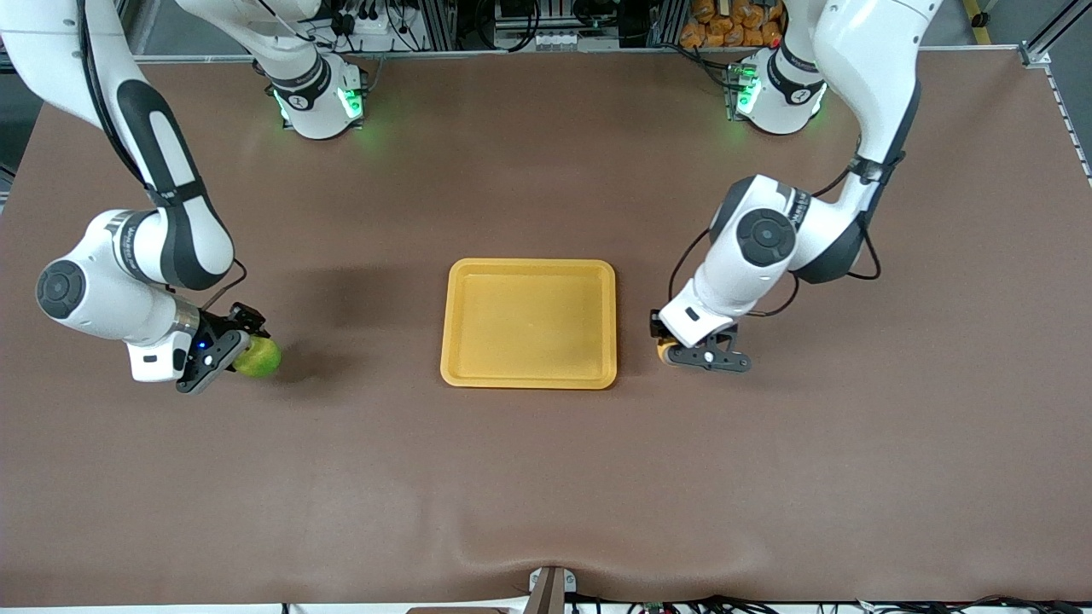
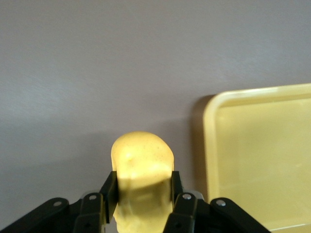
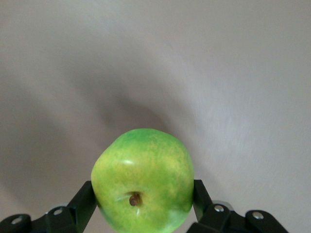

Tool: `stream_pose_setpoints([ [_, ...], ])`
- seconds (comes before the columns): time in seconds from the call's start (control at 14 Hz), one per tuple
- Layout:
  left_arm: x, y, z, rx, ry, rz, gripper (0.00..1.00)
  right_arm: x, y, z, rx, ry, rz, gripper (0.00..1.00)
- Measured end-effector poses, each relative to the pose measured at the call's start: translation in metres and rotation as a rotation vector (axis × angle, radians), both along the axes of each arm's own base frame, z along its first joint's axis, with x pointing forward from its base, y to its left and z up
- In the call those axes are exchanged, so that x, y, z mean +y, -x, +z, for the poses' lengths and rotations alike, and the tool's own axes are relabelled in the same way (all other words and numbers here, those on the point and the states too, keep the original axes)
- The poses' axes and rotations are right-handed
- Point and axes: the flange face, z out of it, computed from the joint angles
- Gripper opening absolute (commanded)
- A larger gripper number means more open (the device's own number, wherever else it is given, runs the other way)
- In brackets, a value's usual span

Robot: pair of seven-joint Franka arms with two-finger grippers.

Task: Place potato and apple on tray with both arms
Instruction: 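Carry the potato and apple toward the yellow tray with both grippers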

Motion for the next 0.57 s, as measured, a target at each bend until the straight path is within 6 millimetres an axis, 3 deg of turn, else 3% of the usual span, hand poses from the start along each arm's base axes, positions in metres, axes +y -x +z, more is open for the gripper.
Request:
stream_pose_setpoints([
  [0.36, -0.047, 0.013, -0.001, 0.005, 0.024, 0.06, 0.04, 0.033, -0.005, 0.028, 0.009, -0.03, 0.215, 0.0],
  [0.57, -0.069, 0.019, -0.005, 0.012, 0.034, 0.088, 0.03, 0.08, -0.008, 0.035, -0.002, -0.036, 0.287, 0.0],
])
